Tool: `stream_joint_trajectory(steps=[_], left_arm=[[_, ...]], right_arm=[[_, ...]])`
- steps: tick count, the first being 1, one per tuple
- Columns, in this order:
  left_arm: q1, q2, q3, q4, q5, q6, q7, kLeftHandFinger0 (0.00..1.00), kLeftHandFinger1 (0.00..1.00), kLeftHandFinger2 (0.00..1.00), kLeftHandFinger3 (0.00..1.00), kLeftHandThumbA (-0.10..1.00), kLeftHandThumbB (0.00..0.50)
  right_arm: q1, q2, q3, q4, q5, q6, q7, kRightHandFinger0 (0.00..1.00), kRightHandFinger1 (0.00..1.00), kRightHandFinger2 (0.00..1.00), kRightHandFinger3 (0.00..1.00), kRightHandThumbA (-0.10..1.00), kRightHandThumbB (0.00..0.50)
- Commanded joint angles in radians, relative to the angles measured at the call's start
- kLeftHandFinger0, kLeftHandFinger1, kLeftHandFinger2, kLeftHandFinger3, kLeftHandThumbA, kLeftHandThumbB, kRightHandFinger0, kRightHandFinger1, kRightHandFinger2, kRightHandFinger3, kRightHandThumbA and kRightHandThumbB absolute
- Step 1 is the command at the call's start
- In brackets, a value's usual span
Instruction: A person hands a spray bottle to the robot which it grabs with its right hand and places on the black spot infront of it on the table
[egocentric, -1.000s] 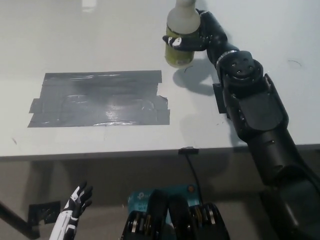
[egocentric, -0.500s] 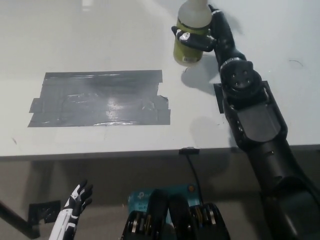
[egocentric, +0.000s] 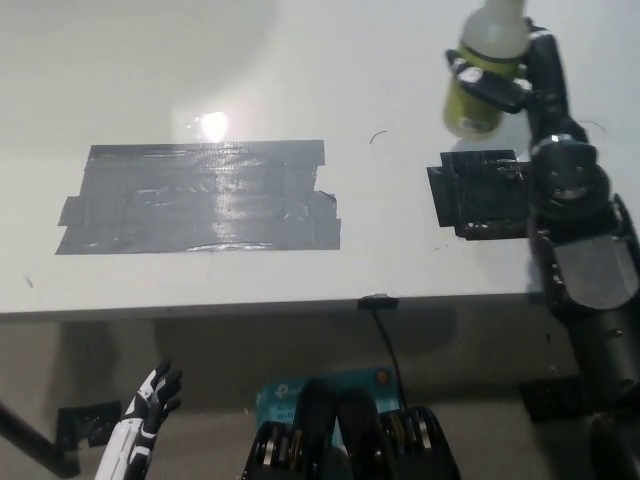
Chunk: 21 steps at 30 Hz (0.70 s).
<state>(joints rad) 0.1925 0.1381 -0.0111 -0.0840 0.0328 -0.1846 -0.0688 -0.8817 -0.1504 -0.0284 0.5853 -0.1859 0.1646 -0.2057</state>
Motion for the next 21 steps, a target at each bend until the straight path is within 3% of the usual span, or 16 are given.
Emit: stream_joint_trajectory(steps=[1,8,13,18,21], left_arm=[[0.012,0.008,0.005,-0.02,-0.012,-0.024,-0.007,1.0,1.0,1.0,1.0,0.96,0.237],[0.011,0.007,0.009,-0.018,-0.013,-0.029,-0.006,1.0,1.0,1.0,1.0,0.95,0.23],[0.007,0.007,0.012,-0.012,-0.021,-0.032,-0.009,1.0,1.0,1.0,1.0,0.94,0.232],[0.009,0.004,0.014,-0.016,-0.021,-0.027,-0.008,1.0,1.0,1.0,1.0,0.94,0.218],[0.011,0.002,0.012,-0.018,-0.019,-0.024,-0.008,1.0,1.0,1.0,1.0,0.95,0.227]], right_arm=[[-0.051,-0.044,-0.027,0.001,0.01,-0.151,-0.037,0.06,0.44,0.81,0.82,-0.1,0.177],[-0.039,-0.068,-0.043,0.074,0.018,-0.203,-0.043,0.08,0.46,0.82,0.82,-0.1,0.167],[-0.027,-0.059,-0.048,0.097,0.017,-0.222,-0.057,0.0,0.21,0.62,0.71,-0.1,0.175],[-0.012,-0.034,-0.048,0.114,0.017,-0.249,-0.077,0.0,0.24,0.63,0.7,-0.1,0.19],[-0.006,-0.017,-0.047,0.107,0.013,-0.24,-0.092,0.0,0.33,0.71,0.72,-0.09,0.181]])
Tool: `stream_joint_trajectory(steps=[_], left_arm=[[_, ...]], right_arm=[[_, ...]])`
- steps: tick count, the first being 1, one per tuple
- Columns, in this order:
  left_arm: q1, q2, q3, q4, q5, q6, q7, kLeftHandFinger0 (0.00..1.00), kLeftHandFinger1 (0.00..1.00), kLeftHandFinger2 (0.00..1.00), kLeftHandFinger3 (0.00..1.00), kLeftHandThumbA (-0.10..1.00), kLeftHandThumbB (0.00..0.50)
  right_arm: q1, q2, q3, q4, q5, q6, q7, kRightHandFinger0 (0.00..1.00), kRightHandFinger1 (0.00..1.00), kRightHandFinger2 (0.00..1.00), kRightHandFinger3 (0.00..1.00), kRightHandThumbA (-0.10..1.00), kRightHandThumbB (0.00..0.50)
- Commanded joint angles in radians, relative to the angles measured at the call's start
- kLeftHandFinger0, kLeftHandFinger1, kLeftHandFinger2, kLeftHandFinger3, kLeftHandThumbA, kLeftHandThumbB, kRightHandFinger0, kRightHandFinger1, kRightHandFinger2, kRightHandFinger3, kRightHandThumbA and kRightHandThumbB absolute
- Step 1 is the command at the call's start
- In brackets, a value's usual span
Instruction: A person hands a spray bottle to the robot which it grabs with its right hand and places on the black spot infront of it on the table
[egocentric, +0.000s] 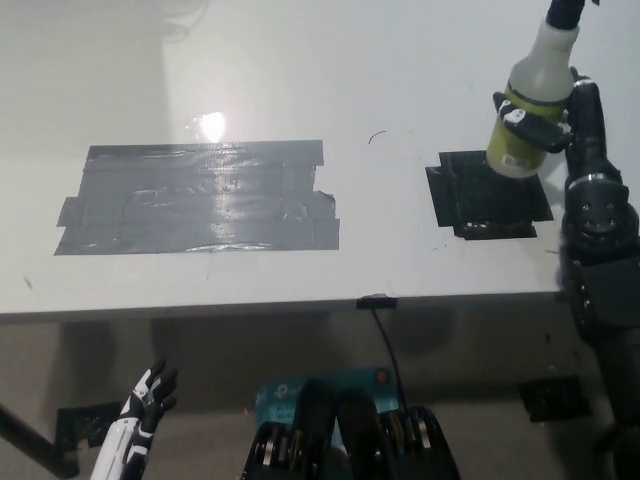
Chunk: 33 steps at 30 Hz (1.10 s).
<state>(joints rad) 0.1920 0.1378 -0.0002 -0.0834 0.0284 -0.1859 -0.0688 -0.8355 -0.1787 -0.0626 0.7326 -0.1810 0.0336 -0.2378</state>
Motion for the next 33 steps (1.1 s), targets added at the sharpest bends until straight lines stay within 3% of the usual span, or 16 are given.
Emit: stream_joint_trajectory(steps=[1,13,18,20,21,22,24,25,26,27,29,30,33], left_arm=[[0.011,0.002,0.001,-0.018,-0.015,-0.023,-0.008,1.0,1.0,1.0,1.0,0.95,0.234],[0.006,0.002,0.001,-0.006,-0.018,-0.04,-0.008,1.0,1.0,1.0,1.0,0.95,0.224],[0.002,0.0,0.003,0.001,-0.02,-0.043,-0.006,1.0,1.0,1.0,1.0,0.94,0.242],[0.004,-0.002,0.004,-0.002,-0.023,-0.039,-0.005,1.0,1.0,1.0,1.0,0.93,0.251],[0.004,-0.002,0.003,-0.002,-0.019,-0.039,-0.004,1.0,1.0,1.0,1.0,0.94,0.246],[0.004,-0.001,0.004,-0.002,-0.017,-0.04,-0.002,1.0,1.0,1.0,1.0,0.94,0.239],[0.004,-0.001,0.004,-0.001,-0.015,-0.041,-0.002,1.0,1.0,1.0,1.0,0.94,0.237],[0.004,-0.001,0.004,-0.001,-0.013,-0.04,-0.001,1.0,1.0,1.0,1.0,0.95,0.238],[0.003,-0.001,0.004,0.0,-0.014,-0.042,-0.002,1.0,1.0,1.0,1.0,0.94,0.231],[0.002,-0.002,0.004,0.0,-0.017,-0.043,-0.003,1.0,1.0,1.0,1.0,0.93,0.225],[0.001,-0.002,0.004,0.001,-0.02,-0.044,-0.004,1.0,1.0,1.0,1.0,0.93,0.226],[0.0,-0.001,0.004,0.004,-0.021,-0.045,-0.005,1.0,1.0,1.0,1.0,0.93,0.232],[-0.001,0.0,0.003,0.006,-0.021,-0.048,-0.007,1.0,1.0,1.0,1.0,0.93,0.232]], right_arm=[[-0.05,0.016,-0.011,-0.041,0.003,-0.111,-0.069,0.03,0.36,0.74,0.73,-0.09,0.177],[-0.023,0.069,-0.011,-0.033,-0.01,-0.166,-0.14,0.0,0.35,0.69,0.69,-0.1,0.142],[-0.018,0.076,-0.018,-0.025,0.0,-0.161,-0.149,0.06,0.35,0.65,0.68,0.0,0.145],[-0.011,0.074,-0.021,-0.017,0.015,-0.176,-0.133,0.05,0.31,0.6,0.65,0.06,0.152],[-0.009,0.072,-0.024,-0.013,0.025,-0.178,-0.123,0.05,0.32,0.62,0.67,0.08,0.162],[-0.005,0.07,-0.025,-0.013,0.031,-0.173,-0.111,0.13,0.44,0.78,0.8,0.15,0.203],[0.001,0.067,-0.022,-0.017,0.031,-0.169,-0.101,0.21,0.52,0.81,0.82,0.21,0.213],[0.009,0.057,-0.007,-0.026,0.02,-0.17,-0.085,0.38,0.73,1.0,1.0,0.26,0.261],[0.021,0.037,0.019,-0.021,0.009,-0.195,-0.045,0.87,1.0,1.0,1.0,0.4,0.332],[0.026,0.019,0.038,-0.004,0.007,-0.222,-0.005,1.0,1.0,1.0,1.0,0.45,0.373],[0.026,0.007,0.054,0.014,0.005,-0.242,0.015,1.0,1.0,1.0,1.0,0.47,0.386],[0.029,-0.023,0.098,0.031,-0.034,-0.248,0.037,1.0,1.0,1.0,1.0,0.66,0.462],[0.041,-0.061,0.152,0.036,-0.064,-0.255,0.066,1.0,1.0,1.0,1.0,0.71,0.5]])
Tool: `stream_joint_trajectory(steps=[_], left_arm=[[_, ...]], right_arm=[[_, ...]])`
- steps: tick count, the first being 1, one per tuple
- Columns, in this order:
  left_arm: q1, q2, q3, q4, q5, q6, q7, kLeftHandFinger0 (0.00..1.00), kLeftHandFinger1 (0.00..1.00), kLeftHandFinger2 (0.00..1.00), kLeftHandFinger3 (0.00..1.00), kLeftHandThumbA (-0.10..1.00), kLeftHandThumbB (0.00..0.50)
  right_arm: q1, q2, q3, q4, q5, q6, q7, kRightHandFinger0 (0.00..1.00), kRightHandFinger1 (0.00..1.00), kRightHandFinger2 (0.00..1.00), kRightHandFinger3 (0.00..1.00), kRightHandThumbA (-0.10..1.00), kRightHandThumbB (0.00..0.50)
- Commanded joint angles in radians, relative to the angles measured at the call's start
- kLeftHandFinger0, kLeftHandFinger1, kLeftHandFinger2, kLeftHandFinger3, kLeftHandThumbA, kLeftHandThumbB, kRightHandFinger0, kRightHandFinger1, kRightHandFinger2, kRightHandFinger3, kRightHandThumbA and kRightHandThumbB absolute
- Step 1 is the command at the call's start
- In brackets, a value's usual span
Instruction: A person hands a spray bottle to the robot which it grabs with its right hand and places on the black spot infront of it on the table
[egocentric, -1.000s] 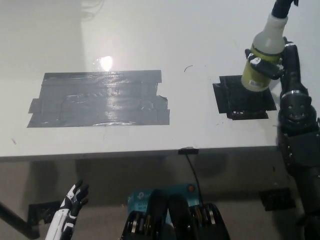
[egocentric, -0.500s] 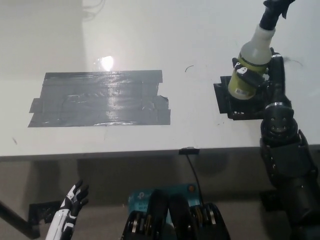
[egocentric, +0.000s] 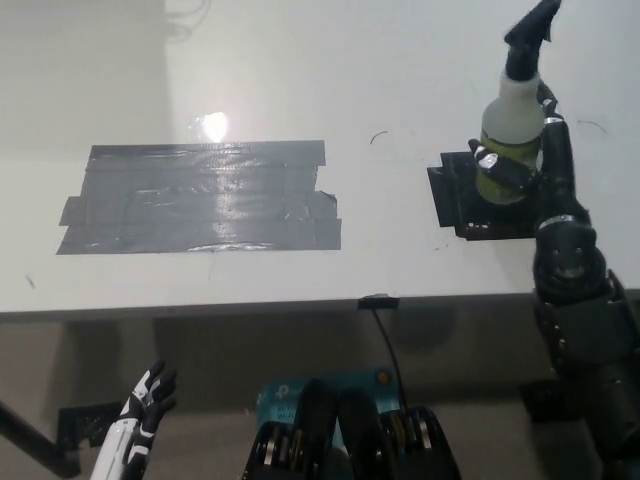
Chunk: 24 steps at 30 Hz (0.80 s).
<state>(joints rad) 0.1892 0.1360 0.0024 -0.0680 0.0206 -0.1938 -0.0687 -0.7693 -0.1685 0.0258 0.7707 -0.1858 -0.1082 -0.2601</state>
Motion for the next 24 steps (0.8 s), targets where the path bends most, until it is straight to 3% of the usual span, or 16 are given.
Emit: stream_joint_trajectory(steps=[1,16,19,24], left_arm=[[0.001,0.002,0.001,-0.009,-0.011,-0.04,-0.006,1.0,1.0,1.0,1.0,0.93,0.229],[-0.002,0.003,0.0,-0.012,-0.016,-0.036,-0.008,1.0,1.0,1.0,1.0,0.93,0.227],[-0.003,0.005,0.001,-0.011,-0.012,-0.04,-0.006,1.0,1.0,1.0,1.0,0.94,0.223],[-0.002,0.003,0.002,-0.019,-0.006,-0.03,-0.002,1.0,1.0,1.0,1.0,0.94,0.216]], right_arm=[[-0.02,-0.075,0.07,-0.006,-0.049,-0.119,0.097,1.0,1.0,1.0,1.0,0.7,0.5],[0.027,-0.101,0.074,-0.078,-0.006,-0.079,0.165,1.0,1.0,1.0,1.0,0.79,0.5],[0.035,-0.107,0.071,-0.097,-0.016,-0.061,0.163,1.0,1.0,1.0,1.0,0.87,0.5],[0.041,-0.112,0.036,-0.095,0.035,-0.072,0.201,1.0,1.0,1.0,1.0,0.85,0.5]])
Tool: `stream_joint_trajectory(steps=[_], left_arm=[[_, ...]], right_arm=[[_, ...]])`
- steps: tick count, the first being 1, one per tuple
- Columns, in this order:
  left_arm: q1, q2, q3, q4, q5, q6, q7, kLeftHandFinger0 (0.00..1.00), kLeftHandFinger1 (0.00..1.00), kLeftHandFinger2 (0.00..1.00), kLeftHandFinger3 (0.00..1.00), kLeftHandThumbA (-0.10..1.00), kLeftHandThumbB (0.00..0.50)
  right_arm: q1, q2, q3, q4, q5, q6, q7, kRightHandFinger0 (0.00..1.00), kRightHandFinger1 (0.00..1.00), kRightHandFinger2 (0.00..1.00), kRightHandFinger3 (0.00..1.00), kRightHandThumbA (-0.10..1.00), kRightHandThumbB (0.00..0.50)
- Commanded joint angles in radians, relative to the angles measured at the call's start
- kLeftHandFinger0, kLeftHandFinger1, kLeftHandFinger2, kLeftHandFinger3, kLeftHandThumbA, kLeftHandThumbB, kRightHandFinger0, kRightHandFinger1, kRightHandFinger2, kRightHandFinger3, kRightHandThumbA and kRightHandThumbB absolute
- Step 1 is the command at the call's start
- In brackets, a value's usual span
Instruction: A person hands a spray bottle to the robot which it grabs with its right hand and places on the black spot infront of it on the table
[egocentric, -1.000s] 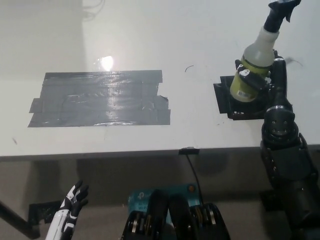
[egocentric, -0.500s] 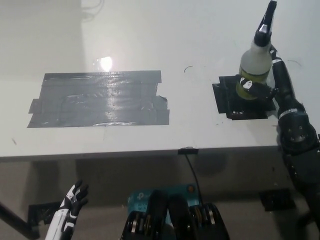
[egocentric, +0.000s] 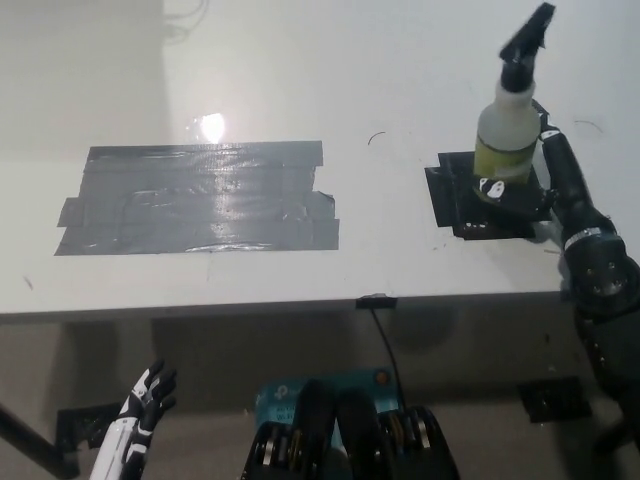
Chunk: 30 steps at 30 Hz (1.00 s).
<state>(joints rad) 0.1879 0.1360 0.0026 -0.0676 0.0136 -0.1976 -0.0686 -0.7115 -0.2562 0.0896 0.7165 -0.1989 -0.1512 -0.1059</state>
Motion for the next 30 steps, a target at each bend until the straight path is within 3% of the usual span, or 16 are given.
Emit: stream_joint_trajectory(steps=[1,4,13,17,26,27,28,29,30], left_arm=[[-0.002,0.003,0.002,-0.018,0.0,-0.026,-0.002,1.0,1.0,1.0,1.0,0.94,0.218],[-0.002,0.002,0.001,-0.013,-0.006,-0.033,-0.005,1.0,1.0,1.0,1.0,0.93,0.206],[-0.006,0.005,0.005,-0.015,-0.009,-0.027,-0.005,1.0,1.0,1.0,1.0,0.93,0.208],[-0.001,0.009,0.007,-0.016,-0.002,-0.029,-0.004,1.0,1.0,1.0,1.0,0.94,0.205],[-0.007,0.01,0.009,-0.008,-0.008,-0.04,-0.008,1.0,1.0,1.0,1.0,0.92,0.202],[-0.009,0.012,0.009,-0.007,-0.009,-0.043,-0.009,1.0,1.0,1.0,1.0,0.92,0.198],[-0.013,0.014,0.008,-0.005,-0.009,-0.045,-0.011,1.0,1.0,1.0,1.0,0.92,0.197],[-0.015,0.016,0.008,-0.004,-0.008,-0.048,-0.012,1.0,1.0,1.0,1.0,0.93,0.204],[-0.015,0.016,0.008,-0.004,-0.007,-0.047,-0.012,1.0,1.0,1.0,1.0,0.94,0.2]], right_arm=[[-0.016,-0.03,-0.035,-0.042,0.053,-0.028,0.053,1.0,1.0,1.0,1.0,0.86,0.494],[-0.017,-0.038,-0.053,-0.046,0.067,0.005,0.065,1.0,1.0,1.0,1.0,0.93,0.5],[0.042,-0.057,-0.127,-0.157,0.158,0.053,0.143,1.0,1.0,1.0,1.0,0.88,0.497],[0.086,-0.065,-0.141,-0.235,0.16,0.064,0.15,1.0,1.0,1.0,1.0,0.91,0.499],[0.225,-0.096,-0.203,-0.546,0.238,0.236,0.204,1.0,1.0,1.0,1.0,1.0,0.5],[0.254,-0.095,-0.213,-0.59,0.265,0.239,0.214,1.0,1.0,1.0,1.0,1.0,0.434],[0.288,-0.093,-0.228,-0.642,0.298,0.244,0.226,1.0,1.0,1.0,1.0,0.99,0.408],[0.329,-0.09,-0.235,-0.703,0.306,0.233,0.226,1.0,1.0,1.0,1.0,1.0,0.396],[0.367,-0.087,-0.242,-0.766,0.319,0.23,0.227,1.0,1.0,1.0,1.0,1.0,0.439]])
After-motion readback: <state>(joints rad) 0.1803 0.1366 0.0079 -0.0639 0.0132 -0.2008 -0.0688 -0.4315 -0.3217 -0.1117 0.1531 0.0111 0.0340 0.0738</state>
